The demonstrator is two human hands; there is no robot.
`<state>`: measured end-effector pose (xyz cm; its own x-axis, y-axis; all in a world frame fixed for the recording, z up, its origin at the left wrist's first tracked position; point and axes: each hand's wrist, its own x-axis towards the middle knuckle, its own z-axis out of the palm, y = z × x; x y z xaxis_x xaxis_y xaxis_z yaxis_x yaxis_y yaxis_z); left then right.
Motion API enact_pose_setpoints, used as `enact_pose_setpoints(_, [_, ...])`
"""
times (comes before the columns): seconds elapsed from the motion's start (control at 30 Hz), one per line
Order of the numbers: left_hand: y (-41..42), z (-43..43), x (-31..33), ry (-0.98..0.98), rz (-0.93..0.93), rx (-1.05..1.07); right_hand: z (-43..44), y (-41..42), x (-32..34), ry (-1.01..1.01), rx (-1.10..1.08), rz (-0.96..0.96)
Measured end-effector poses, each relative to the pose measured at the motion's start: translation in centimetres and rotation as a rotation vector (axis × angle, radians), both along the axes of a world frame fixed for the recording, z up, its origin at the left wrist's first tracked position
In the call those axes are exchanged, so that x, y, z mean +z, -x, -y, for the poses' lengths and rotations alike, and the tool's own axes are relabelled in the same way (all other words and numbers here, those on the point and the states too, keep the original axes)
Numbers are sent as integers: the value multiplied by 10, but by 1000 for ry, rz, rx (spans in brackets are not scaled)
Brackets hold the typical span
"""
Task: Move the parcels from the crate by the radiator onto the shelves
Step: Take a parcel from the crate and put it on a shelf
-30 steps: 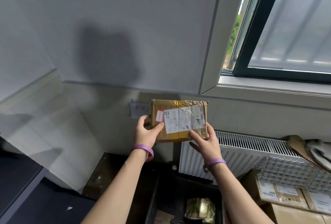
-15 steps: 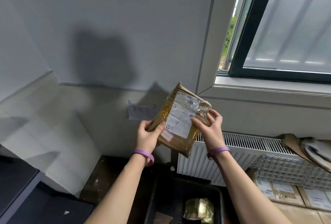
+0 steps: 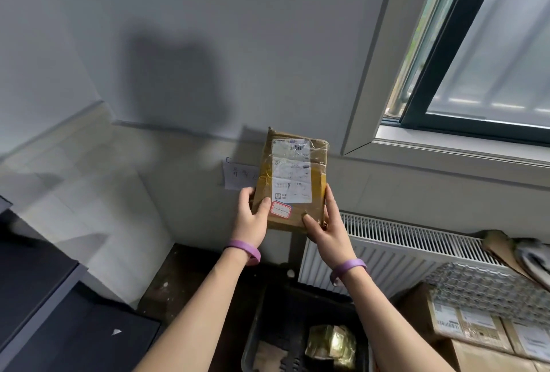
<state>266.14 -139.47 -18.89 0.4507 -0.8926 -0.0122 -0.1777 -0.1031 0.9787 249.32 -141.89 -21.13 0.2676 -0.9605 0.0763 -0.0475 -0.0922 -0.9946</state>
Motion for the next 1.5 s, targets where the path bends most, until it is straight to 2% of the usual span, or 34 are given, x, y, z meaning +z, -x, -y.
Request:
enact_pose_setpoints(0.23, [-65,-26,1,-2,73,-35,-3,-66,11,77,70,-129])
enact_pose_setpoints(0.37, [-98,-46,11,-48,95,68,-6,-102,13,106,148,-98])
enact_pose_setpoints(0.53, [-115,-89,18,-57,161,225,-18,-134,17,152,313,-157])
enact_pose_setpoints(0.63, [-118,-126,21,-71,173,336,-33,-149,19,164,507,-172])
enact_pose_setpoints(0.8, [-100,-198,21,-151,203,526,-63,-167,16,235,815,-239])
enact_pose_setpoints(1.13, [-43,-347,10,-226,115,988,-182,-203,-5,269,1293,-203])
enact_pose_setpoints(1.33, [-5,-434,11,-159,96,1237,-278,-213,-3,404,1478,-191])
enact_pose_setpoints(1.5, [28,-508,11,-143,86,1426,-358,-210,4,656,1571,-166])
